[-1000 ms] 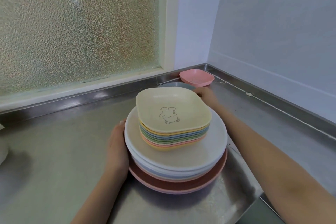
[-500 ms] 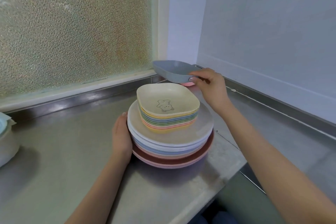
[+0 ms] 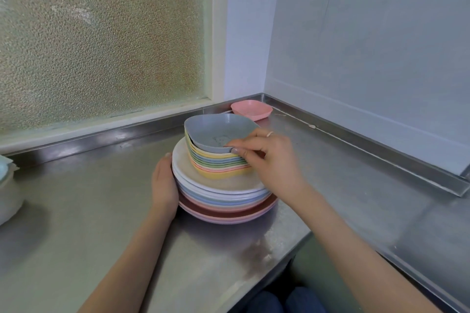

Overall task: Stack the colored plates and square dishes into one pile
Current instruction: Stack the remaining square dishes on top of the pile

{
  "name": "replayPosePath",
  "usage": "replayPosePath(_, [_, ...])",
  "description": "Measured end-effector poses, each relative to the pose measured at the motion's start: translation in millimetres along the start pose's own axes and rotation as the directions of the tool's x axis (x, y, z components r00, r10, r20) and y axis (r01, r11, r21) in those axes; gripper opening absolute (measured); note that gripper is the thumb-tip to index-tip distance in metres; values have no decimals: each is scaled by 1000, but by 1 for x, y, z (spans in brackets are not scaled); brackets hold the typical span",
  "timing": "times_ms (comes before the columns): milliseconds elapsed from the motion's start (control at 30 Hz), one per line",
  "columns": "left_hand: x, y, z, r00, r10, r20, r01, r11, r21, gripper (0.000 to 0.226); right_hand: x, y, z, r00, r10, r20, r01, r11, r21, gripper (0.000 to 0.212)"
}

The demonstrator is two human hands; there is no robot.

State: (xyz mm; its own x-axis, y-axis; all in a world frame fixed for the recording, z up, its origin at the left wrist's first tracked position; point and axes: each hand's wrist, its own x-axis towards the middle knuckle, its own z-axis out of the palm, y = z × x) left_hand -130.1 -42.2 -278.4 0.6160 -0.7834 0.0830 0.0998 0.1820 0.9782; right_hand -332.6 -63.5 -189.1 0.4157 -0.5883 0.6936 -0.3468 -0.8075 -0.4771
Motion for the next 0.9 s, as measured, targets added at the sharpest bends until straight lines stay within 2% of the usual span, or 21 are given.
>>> replayPosePath(133, [1,0,-1,999,-31,10,31,1000,-2,55,3,-2,-2,998,15,61,-14,999,-30,18])
replayPosePath(233, [2,0,-1,999,-47,0,47,999,-4,52,3,-2,-6,993,43,110,-34,997,-75,17])
replayPosePath(333, [1,1,-1,999,-46,-3,46,999,0,44,4,2,-7,994,68,89,-64,997,-52,18])
replayPosePath(433, [2,2,-1,998,-55,-6,55,998,0,46,2,9,-5,996,86,5,-86,996,11,23])
replayPosePath(500, [2,2,-1,998,-55,-17,56,998,8,40,3,18,-5,984,137,-112,-129,989,75,22])
replayPosePath(600, [3,3,0,998,-64,-13,65,998,10,34,15,45,-6,921,274,-275,-247,960,130,32])
replayPosePath(667, [4,3,0,996,-80,-29,80,997,9,36,28,70,-4,881,358,-309,-328,933,146,32])
replayPosePath(733, [5,3,1,995,-74,-67,76,997,28,36,43,98,1,877,406,-259,-385,914,127,27])
replayPosePath(800, [7,3,0,994,-60,-92,66,996,63,28,59,126,11,892,423,-160,-425,905,24,27])
replayPosePath(900, [11,2,-1,994,-101,-47,104,993,60,30,86,162,30,891,454,-20,-454,884,-112,33])
